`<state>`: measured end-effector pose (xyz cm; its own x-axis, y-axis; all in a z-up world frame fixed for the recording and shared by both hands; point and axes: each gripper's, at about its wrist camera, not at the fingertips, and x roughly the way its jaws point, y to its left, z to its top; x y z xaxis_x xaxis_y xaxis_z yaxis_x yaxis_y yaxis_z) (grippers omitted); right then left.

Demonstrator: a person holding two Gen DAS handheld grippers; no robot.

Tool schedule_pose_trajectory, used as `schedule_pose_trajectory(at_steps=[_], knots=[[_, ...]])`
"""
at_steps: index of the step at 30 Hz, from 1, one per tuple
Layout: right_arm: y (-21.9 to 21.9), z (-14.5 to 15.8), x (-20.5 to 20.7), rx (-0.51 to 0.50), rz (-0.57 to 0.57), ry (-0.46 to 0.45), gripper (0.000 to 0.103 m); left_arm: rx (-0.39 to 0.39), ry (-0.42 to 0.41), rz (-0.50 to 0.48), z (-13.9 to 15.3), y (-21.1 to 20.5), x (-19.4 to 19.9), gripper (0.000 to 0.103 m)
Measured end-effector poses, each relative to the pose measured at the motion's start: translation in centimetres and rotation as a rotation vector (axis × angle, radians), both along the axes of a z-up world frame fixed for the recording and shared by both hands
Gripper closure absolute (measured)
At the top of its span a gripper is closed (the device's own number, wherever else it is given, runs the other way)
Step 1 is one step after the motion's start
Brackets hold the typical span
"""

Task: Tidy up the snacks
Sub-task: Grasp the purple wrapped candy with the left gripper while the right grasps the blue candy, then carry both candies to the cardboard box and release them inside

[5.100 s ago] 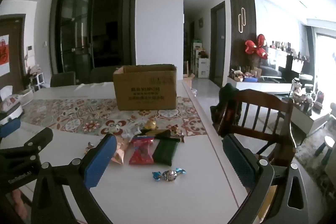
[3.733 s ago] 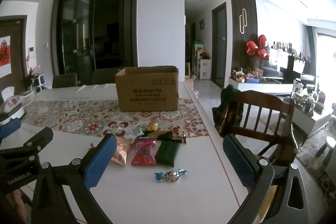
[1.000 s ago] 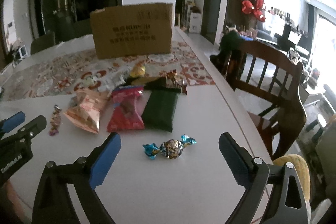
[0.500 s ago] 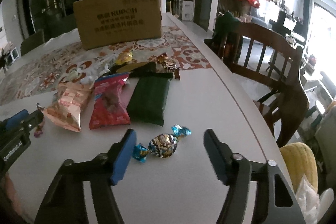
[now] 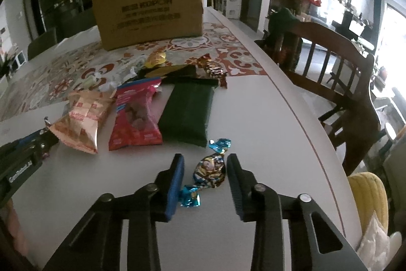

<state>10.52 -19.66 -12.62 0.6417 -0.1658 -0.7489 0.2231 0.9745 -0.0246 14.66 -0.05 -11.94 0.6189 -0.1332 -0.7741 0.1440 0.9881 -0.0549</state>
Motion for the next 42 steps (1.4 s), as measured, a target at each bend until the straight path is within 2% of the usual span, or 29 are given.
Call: schedule_pose_trajectory(at_steps=[2, 9, 16, 25, 28, 33, 37, 42], knots=[[0.2, 0.0, 0.0, 0.003, 0.013, -0.001, 0.077, -0.002, 0.0, 0.003, 0.0, 0.0, 0.0, 0.086], [0.3, 0.3, 0.1, 0.03, 0.033, -0.006, 0.077, -0.018, 0.013, -0.006, 0.3, 0.2, -0.7, 0.086], [0.9, 1.4, -0.2, 0.049, 0.08, -0.057, 0.077, -0.016, -0.03, -0.009, 1.9, 0.3, -2.1, 0.086], [1.6, 4.5, -1.0, 0.036, 0.149, -0.174, 0.077, -0.027, -0.123, -0.051, 5.3, -0.4, -3.9, 0.086], [1.7, 5.9, -0.9, 0.019, 0.161, -0.222, 0.077, -0.065, -0.142, -0.067, 6.5, -0.5, -3.8, 0.086], [1.2, 8.1, -0.5, 0.044, 0.177, -0.28, 0.077, -0.092, -0.18, -0.094, 8.8, -1.1, -3.1, 0.086], [0.6, 9.9, 0.6, 0.071, 0.181, -0.317, 0.077, -0.08, -0.216, -0.122, 10.3, -1.7, -2.0, 0.086], [0.2, 12.1, 1.7, 0.027, 0.172, -0.396, 0.077, -0.069, -0.272, -0.155, 12.6, -2.5, -0.2, 0.086]])
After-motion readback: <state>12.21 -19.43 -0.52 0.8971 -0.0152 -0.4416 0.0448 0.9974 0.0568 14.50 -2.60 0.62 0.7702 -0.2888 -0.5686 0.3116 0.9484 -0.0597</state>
